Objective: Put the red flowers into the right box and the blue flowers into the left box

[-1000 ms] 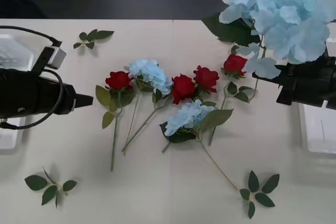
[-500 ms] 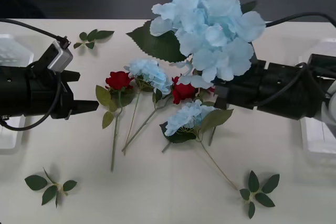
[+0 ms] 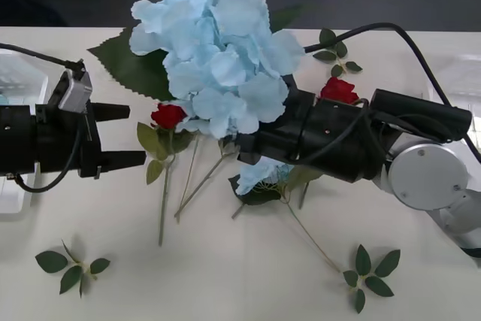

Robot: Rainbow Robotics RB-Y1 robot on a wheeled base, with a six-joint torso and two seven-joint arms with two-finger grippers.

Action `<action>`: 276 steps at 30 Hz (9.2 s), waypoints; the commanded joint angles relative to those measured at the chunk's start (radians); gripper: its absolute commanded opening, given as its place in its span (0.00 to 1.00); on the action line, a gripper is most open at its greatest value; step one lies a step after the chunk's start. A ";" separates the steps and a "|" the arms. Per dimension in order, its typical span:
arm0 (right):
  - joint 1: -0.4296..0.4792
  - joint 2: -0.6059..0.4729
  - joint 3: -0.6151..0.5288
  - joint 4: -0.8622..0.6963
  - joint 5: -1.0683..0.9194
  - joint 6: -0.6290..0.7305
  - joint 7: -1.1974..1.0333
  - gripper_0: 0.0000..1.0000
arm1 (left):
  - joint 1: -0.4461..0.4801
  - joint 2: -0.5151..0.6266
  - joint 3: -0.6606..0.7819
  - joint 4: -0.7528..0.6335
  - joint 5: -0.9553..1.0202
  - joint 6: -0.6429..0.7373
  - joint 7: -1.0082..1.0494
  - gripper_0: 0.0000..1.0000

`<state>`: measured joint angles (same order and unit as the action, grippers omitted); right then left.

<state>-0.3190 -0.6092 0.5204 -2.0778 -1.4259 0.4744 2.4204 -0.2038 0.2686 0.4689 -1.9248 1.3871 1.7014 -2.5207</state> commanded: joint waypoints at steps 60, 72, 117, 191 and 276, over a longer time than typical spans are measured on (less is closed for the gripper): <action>-0.121 0.117 0.234 -0.012 0.502 -0.143 -0.593 0.00 | -0.098 0.008 -0.101 0.326 0.222 -0.009 -0.185 0.00; -0.101 0.109 0.201 -0.016 0.527 -0.151 -0.570 0.98 | -0.036 0.012 -0.088 0.262 0.248 -0.051 -0.185 0.00; 0.004 -0.049 -0.528 -0.007 0.418 0.951 -1.133 0.98 | 0.366 0.236 0.390 -0.152 -0.326 -0.269 0.666 0.00; -0.060 0.267 -0.353 0.493 0.953 0.610 -0.986 0.98 | 0.202 0.325 -0.026 -0.171 -0.585 -0.287 1.131 1.00; -0.224 0.224 -0.496 0.691 0.860 0.842 -0.764 0.98 | -0.243 -0.106 -0.662 0.394 -1.303 -0.318 1.183 1.00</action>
<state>-0.5183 -0.4085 0.0438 -1.3644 -0.5639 1.3403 1.6077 -0.4184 0.1613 -0.1731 -1.5297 0.0963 1.3972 -1.3224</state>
